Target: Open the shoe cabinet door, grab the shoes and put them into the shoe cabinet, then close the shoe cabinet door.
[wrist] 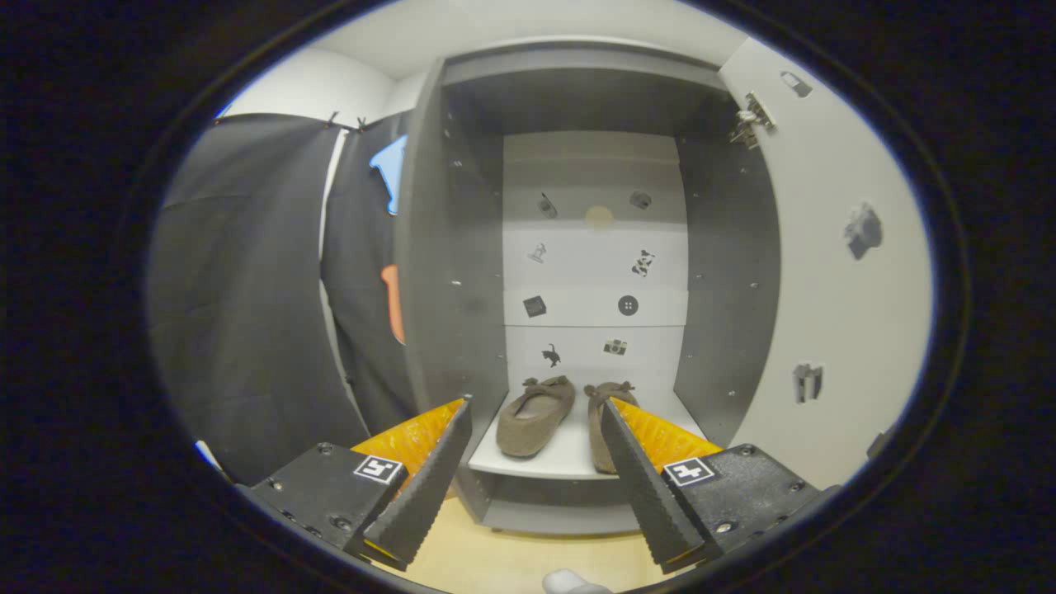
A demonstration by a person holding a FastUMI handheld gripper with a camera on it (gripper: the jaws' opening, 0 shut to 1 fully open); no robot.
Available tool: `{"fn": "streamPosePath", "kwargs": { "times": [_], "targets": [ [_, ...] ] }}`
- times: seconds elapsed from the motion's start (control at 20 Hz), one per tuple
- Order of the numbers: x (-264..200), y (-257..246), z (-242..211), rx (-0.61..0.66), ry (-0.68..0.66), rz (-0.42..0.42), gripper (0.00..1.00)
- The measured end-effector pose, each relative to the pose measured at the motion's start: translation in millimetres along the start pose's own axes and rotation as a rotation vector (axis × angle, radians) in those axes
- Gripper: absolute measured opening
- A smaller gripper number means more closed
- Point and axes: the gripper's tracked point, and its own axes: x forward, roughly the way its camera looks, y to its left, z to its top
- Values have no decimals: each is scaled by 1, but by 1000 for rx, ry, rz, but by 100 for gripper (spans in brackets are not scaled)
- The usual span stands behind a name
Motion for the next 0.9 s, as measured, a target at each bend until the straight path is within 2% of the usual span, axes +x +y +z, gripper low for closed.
{"fn": "streamPosePath", "kwargs": {
  "times": [0.1, 0.4, 0.9],
  "targets": [
    [-41, 2, -5, -2, -11, 28, 100],
    [-152, -28, -34, -3, 2, 28, 100],
    [-290, -131, -38, -3, -20, -84, 100]
  ]
}}
